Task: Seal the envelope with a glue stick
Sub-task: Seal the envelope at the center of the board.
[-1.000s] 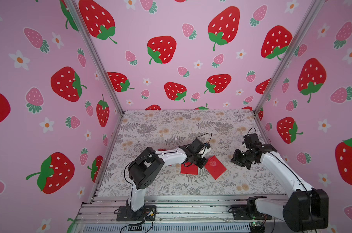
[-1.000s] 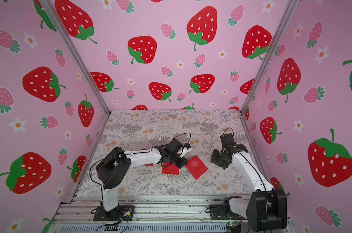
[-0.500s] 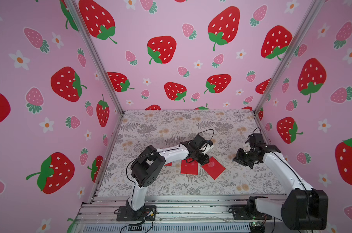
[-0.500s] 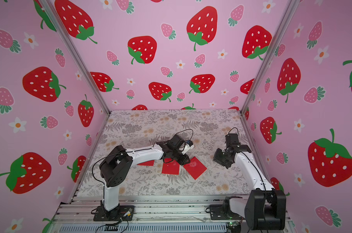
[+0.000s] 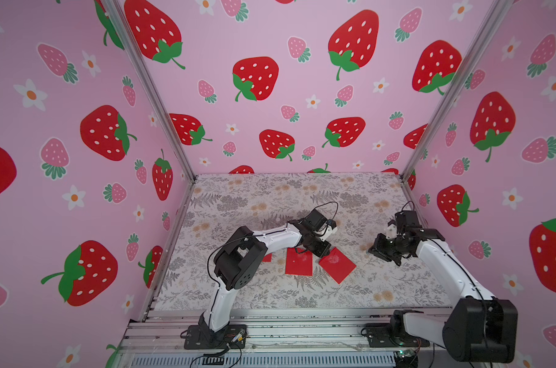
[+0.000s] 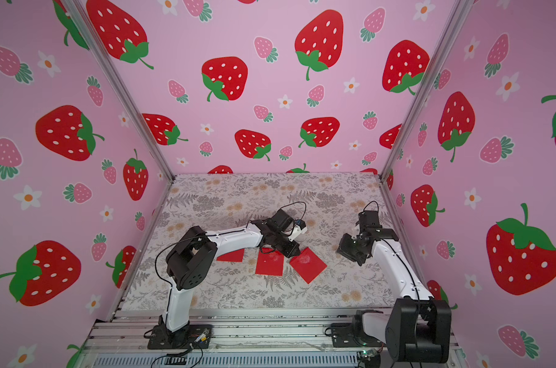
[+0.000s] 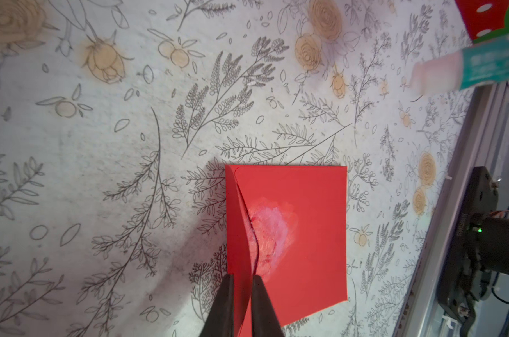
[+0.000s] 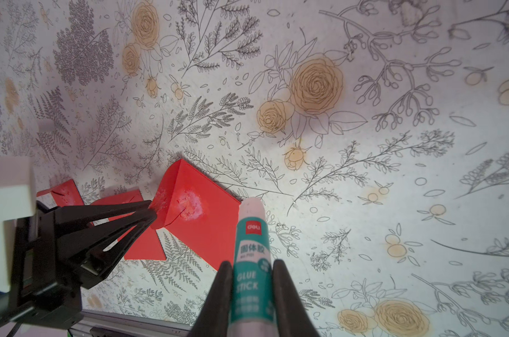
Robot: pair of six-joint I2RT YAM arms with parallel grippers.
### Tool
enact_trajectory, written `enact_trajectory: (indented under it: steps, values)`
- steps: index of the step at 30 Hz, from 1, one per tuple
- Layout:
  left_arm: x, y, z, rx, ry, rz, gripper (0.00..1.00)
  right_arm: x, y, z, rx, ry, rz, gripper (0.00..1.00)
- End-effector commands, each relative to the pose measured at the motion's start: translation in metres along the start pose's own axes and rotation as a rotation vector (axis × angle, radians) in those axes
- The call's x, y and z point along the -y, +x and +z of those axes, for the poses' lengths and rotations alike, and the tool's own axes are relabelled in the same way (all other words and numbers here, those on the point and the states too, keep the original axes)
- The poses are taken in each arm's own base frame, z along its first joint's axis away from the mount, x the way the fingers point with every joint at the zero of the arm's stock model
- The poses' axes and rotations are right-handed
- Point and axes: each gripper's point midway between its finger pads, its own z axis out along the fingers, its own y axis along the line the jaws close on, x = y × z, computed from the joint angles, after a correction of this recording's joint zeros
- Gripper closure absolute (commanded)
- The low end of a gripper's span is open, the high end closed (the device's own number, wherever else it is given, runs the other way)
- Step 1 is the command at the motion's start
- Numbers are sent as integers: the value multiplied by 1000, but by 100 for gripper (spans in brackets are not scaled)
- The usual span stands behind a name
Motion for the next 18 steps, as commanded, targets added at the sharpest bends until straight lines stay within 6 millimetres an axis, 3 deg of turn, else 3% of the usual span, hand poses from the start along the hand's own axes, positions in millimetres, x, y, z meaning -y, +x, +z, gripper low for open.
enact_trajectory:
  steps: [1,6,10,18]
  values:
    - [8,-8,-1,2,41,-1,90,0,3,2,-16,-16,-1,100]
    - [10,-5,-1,-2,25,6,91,0,4,3,-23,-20,0,100]
    - [9,-5,-8,7,-18,12,84,-1,4,3,-28,-24,0,100]
    - [8,-12,-12,25,-34,21,83,-2,5,4,-32,-31,-1,100]
